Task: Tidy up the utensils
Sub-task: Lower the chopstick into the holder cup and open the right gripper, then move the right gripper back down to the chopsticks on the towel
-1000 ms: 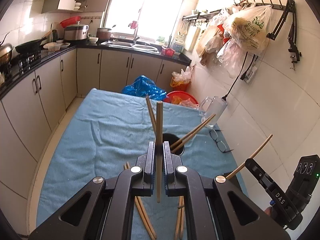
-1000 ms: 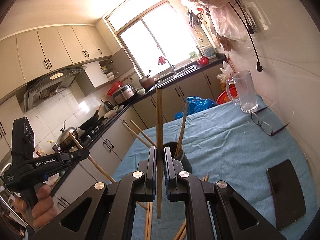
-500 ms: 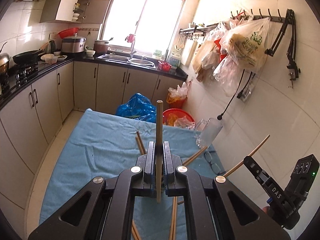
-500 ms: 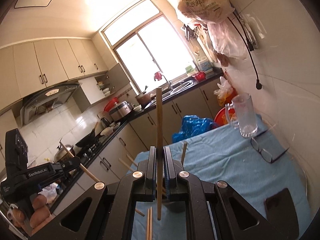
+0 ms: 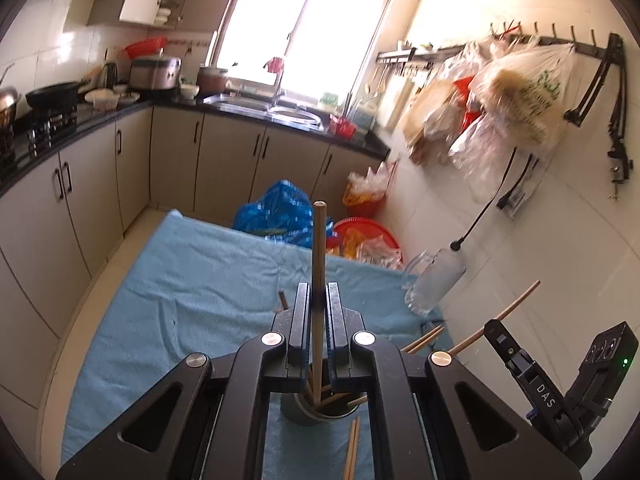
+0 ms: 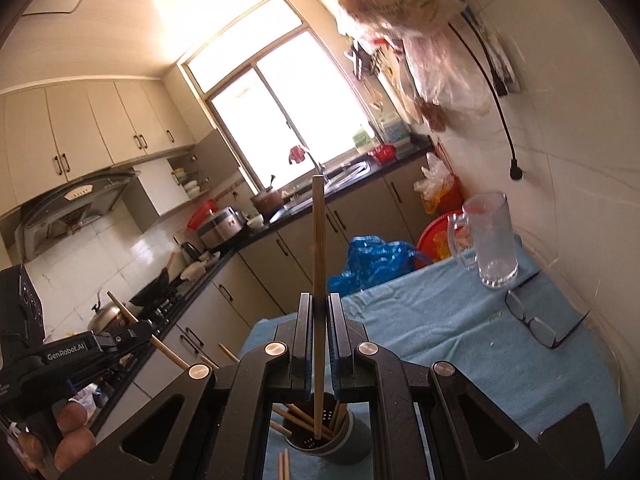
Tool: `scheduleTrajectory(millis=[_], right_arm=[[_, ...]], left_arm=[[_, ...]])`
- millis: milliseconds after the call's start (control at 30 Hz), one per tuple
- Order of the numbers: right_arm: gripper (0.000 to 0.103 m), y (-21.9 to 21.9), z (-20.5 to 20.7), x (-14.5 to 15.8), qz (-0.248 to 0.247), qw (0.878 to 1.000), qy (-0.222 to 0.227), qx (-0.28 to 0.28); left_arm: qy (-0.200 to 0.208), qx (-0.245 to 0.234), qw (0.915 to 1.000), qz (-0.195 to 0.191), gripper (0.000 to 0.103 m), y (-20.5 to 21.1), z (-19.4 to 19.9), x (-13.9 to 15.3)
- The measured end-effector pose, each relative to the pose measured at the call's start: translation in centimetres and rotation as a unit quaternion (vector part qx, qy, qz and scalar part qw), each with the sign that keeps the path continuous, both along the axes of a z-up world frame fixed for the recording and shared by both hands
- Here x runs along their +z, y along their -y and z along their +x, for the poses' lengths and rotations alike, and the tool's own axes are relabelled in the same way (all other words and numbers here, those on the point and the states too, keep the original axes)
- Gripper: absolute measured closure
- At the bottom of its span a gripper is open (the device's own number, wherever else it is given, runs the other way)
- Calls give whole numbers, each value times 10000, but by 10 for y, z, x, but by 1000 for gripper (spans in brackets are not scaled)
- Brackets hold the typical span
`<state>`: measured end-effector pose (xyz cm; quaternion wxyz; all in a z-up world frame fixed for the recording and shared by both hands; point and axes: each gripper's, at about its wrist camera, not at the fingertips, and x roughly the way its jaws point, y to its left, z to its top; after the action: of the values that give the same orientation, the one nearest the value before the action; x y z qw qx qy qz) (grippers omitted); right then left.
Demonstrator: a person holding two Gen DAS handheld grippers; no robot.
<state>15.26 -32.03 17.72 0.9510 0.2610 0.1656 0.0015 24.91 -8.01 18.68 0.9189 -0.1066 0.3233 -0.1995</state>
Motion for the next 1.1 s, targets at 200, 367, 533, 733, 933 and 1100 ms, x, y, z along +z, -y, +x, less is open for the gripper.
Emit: scheduleTrajectory(millis=[200,367,533,733,933,1100], right_arm=[[96,-7,13,-22,-59,9996,-278,77],[95,-15,23,-40,-107,9986,-500,166],[95,-19,33,-52,-104,9973,-689,219],[94,-19,37,-60,-51,9964,-805,254],[87,-12,25,-56,-40,9972,-720,192],[61,-9,1,-59,-175,9970,-746,64]], left_arm=[[-263,2,9996,91,97,3,13,-27],[-400,-55,9990,175,97,6,19,-42],[-425,-47,9987,275,97,7,22,-50],[-490,15,9982,331,94,6,27,-55],[-325,123,9989,327,77,0,18,-48],[-115,326,9989,329,53,-17,-3,-46]])
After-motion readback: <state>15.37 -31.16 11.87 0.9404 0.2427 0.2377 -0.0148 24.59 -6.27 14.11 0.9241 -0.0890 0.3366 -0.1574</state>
